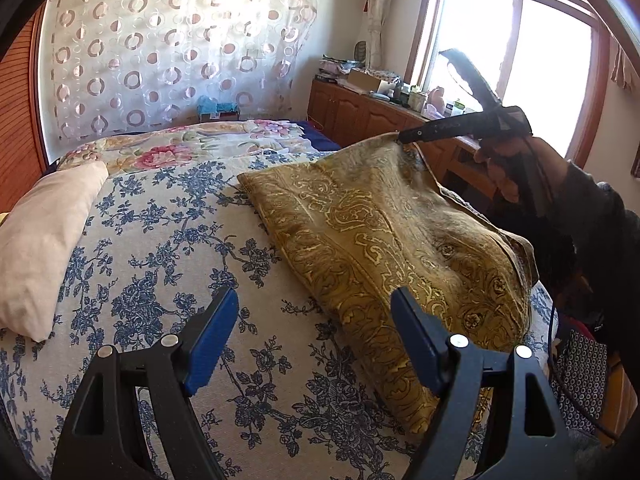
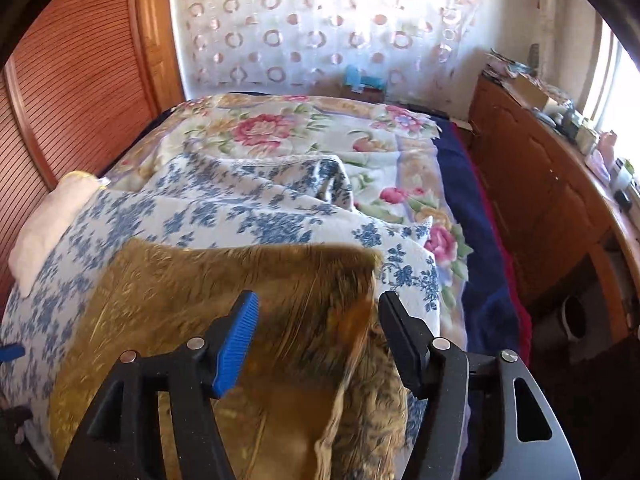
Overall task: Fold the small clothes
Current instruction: 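Release the right gripper and smooth the folded shirt flat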
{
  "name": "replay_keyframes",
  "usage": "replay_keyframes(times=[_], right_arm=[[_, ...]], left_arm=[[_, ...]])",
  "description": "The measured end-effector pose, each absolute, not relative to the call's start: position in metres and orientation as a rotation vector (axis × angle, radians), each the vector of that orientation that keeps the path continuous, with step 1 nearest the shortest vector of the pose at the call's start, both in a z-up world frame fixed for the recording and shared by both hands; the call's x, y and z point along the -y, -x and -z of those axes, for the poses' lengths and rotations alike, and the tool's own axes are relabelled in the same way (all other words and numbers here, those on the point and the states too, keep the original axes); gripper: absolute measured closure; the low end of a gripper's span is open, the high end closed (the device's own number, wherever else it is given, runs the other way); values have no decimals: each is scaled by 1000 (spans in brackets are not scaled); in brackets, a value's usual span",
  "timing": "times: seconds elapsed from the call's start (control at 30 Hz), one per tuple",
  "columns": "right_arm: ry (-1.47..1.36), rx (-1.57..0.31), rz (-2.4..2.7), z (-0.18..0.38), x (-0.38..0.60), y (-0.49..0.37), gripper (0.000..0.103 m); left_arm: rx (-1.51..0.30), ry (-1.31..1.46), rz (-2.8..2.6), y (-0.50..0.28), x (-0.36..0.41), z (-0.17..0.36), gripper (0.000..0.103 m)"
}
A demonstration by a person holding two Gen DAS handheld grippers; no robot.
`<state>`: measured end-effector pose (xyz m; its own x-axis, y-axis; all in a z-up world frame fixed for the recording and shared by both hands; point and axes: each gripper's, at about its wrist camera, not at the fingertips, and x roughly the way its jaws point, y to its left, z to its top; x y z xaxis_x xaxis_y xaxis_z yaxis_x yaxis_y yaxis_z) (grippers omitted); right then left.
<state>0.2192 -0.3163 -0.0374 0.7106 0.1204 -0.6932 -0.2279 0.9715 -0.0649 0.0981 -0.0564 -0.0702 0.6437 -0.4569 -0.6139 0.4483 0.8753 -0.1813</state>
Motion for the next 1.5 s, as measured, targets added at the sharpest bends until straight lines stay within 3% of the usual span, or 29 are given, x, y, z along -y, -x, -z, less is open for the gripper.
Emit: replay_keyframes(times=[0.23, 0.73, 0.93, 1.27, 1.5], right_arm=[[176, -754, -225, 12, 327, -190, 38], [27, -829, -299, 87, 380, -96, 43], [15, -811, -320, 87, 382, -90, 55], [55, -758, -304, 84, 371, -79, 94], [28, -600, -251, 59, 364, -45, 97]], left_arm=[[-701, -1, 524, -95, 61, 69, 24], [-718, -28, 545, -93, 79, 73, 24], [-717, -36, 543, -92, 82, 73, 24], [-725, -35, 544, -90, 83, 77, 24], [-725, -34, 543, -90, 82, 77, 24]])
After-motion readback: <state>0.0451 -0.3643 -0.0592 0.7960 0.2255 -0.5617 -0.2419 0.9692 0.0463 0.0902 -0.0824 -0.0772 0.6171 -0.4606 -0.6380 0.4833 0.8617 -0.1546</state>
